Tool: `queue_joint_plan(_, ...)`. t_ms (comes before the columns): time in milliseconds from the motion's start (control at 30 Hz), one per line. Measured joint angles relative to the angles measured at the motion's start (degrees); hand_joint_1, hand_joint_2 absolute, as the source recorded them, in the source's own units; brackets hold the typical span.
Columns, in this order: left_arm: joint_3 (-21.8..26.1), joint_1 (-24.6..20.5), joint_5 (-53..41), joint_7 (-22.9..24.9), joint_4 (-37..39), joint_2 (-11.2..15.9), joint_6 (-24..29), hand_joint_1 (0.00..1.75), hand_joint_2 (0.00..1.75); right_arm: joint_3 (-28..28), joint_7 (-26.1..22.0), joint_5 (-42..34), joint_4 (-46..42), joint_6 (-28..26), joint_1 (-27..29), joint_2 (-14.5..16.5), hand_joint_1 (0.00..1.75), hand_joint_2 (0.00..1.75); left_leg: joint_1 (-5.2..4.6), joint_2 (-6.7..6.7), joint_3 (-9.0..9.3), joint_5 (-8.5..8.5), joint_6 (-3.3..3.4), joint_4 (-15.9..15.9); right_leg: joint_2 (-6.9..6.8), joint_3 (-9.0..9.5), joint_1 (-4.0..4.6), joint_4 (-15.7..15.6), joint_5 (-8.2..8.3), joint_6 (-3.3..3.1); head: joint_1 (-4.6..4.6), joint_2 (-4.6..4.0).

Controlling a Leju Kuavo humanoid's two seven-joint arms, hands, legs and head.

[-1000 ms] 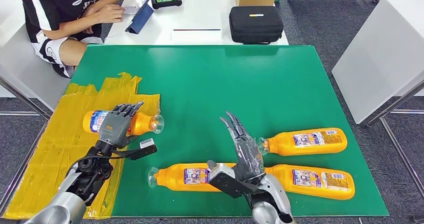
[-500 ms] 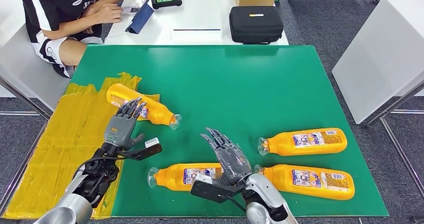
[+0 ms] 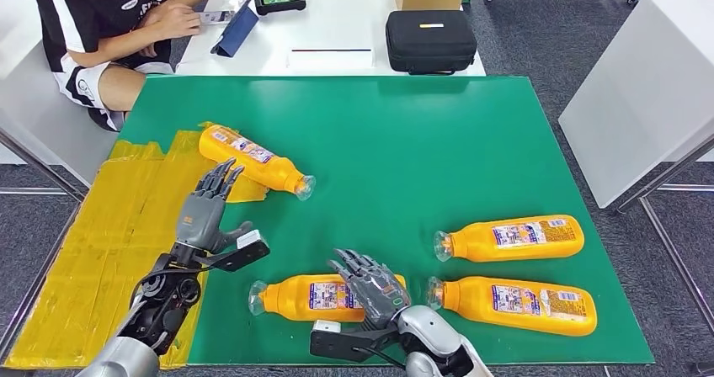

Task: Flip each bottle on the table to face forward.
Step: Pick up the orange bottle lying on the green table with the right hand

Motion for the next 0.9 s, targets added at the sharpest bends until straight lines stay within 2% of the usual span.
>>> queue_joint_plan(133, 0.6, 2.0, 13.5, -6.4, -6.5, -1.0, -6.7, 0.00, 1.75, 2.3, 2.8, 4.3, 5.5, 1.8, -3.6, 0.4, 0.00, 0.00, 0.02, 0.12, 0.19, -0.03, -0.02, 0.0, 0.09, 0.14, 0.02, 0.0, 0.00, 0.00, 0.02, 0.00)
queue_joint_plan(200, 0.7, 3.4, 20.5, -8.0, -11.8, -1.6, -10.6, 0.00, 1.75, 3.7, 4.0, 6.3, 9.4, 2.0, -5.9, 0.9, 0.00, 0.00, 0.03, 0.25, 0.44, -0.15, -0.08, 0.0, 0.25, 0.35, 0.03, 0.0, -0.01, -0.02, 0.02, 0.00)
queue_joint_plan(333, 0.5, 7.5, 30.8, -8.9, -24.8, -2.2, -15.6, 0.00, 1.75, 5.5, 6.3, 8.4, 16.6, 1.1, -9.6, 2.3, 0.00, 1.75, 0.06, 0.62, 1.19, -0.54, -0.16, 0.0, 0.70, 1.01, 0.08, -0.1, -0.15, -0.12, 0.01, 0.00)
queue_joint_plan(400, -0.1, 9.5, 35.1, -9.0, -31.2, -2.2, -17.6, 0.00, 1.75, 5.7, 8.0, 9.2, 18.8, 0.2, -10.5, 2.9, 0.04, 1.75, 0.07, 0.78, 1.46, -0.64, -0.15, -0.1, 0.83, 1.23, 0.12, -0.1, -0.24, -0.15, 0.01, 0.00)
queue_joint_plan(433, -0.7, 10.5, 37.7, -9.0, -34.5, -2.2, -18.8, 0.00, 1.75, 5.7, 9.1, 9.7, 19.6, -0.1, -10.8, 3.1, 0.17, 1.75, 0.07, 0.82, 1.53, -0.67, -0.16, -0.1, 0.85, 1.30, 0.13, -0.1, -0.29, -0.16, 0.01, 0.00)
queue_joint_plan(533, -2.3, 13.1, 44.8, -9.1, -43.9, -2.1, -23.0, 0.00, 1.75, 5.7, 11.3, 11.2, 21.4, -0.2, -11.5, 3.8, 1.28, 1.75, 0.07, 0.82, 1.65, -0.71, -0.14, -0.1, 0.84, 1.39, 0.15, -0.1, -0.34, -0.21, 0.01, 0.00)
queue_joint_plan(567, -2.7, 13.9, 46.9, -9.1, -46.9, -2.0, -24.4, 0.00, 1.75, 5.7, 11.7, 11.6, 21.9, -0.1, -11.7, 4.0, 1.54, 1.75, 0.07, 0.81, 1.70, -0.69, -0.11, -0.1, 0.83, 1.41, 0.15, -0.1, -0.33, -0.22, 0.01, 0.00)
queue_joint_plan(700, -3.8, 16.1, 51.1, -9.1, -56.4, -2.0, -28.1, 0.00, 1.75, 5.5, 12.5, 12.4, 23.0, 0.3, -12.1, 4.5, 1.73, 1.75, 0.07, 0.71, 2.01, -0.68, -0.11, -0.1, 0.80, 1.49, 0.15, -0.1, -0.37, -0.22, 0.01, 0.00)
queue_joint_plan(800, -4.1, 16.9, 52.3, -9.1, -60.3, -1.9, -29.6, 0.00, 1.75, 5.2, 12.5, 12.3, 23.5, 0.1, -12.1, 4.7, 1.75, 1.75, 0.07, 0.69, 2.34, -0.83, -0.19, -0.1, 0.80, 1.61, 0.16, -0.1, -0.52, -0.24, 0.01, 0.00)
queue_joint_plan(900, -4.1, 17.8, 53.7, -9.1, -63.5, -1.9, -32.1, 0.00, 1.75, 3.9, 12.2, 10.9, 23.2, -2.4, -11.5, 5.1, 1.75, 1.75, 0.07, 0.68, 2.62, -0.96, -0.14, -0.1, 0.79, 1.92, 0.16, -0.1, -0.67, -0.22, 0.01, 0.00)
